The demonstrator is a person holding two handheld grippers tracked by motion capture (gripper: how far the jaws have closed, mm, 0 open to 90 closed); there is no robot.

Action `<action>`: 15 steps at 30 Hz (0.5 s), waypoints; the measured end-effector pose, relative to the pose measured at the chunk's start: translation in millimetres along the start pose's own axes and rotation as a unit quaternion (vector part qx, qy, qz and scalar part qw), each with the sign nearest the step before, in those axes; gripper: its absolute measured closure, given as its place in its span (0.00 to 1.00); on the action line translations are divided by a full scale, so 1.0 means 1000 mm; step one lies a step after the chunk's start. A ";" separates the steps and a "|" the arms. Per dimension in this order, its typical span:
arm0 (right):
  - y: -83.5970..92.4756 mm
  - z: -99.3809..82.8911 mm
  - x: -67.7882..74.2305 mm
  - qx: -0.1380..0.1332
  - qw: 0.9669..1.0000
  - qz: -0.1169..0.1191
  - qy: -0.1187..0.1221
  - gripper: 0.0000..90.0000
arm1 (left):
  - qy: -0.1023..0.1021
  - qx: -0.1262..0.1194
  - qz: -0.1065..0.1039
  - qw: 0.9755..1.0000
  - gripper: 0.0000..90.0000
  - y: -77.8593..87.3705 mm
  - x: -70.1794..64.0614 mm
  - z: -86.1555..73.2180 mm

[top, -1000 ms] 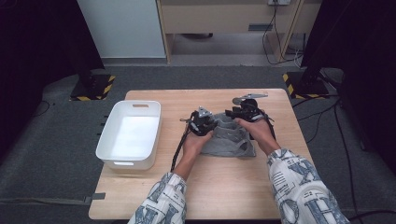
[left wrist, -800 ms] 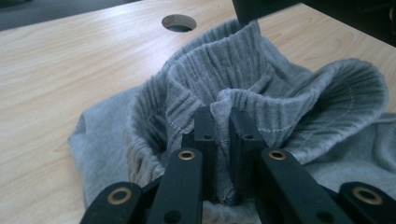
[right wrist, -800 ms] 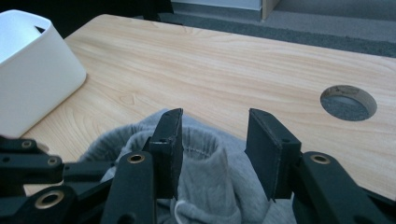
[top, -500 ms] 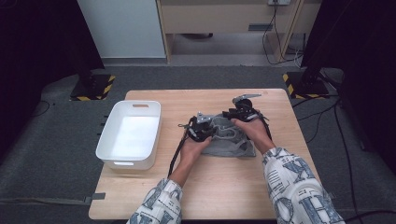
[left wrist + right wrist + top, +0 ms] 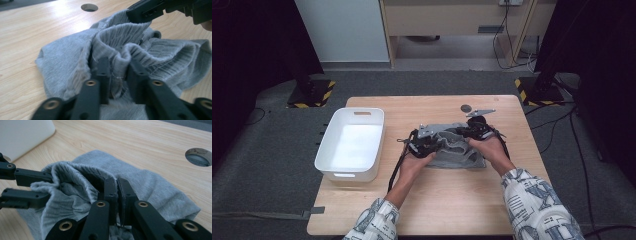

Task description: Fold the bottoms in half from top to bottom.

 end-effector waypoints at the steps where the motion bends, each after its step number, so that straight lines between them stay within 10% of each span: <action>1: 0.004 0.001 0.000 -0.006 1.000 0.003 0.000 0.97 | 0.001 -0.008 -0.003 1.000 0.71 0.005 -0.001 0.002; 15: 0.024 0.007 0.004 -0.027 0.999 0.016 0.007 0.97 | 0.013 -0.048 0.013 0.999 0.64 0.028 0.010 0.022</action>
Point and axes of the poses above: each handheld gripper's, and its own axes: y roughly backward along the jaws, z roughly out of its top, x roughly to its left, the point moved 1 cm from there along -y, roughly forward along the jaws, and after that the axes turned 12 degrees about -x, right-handed, at the moved point
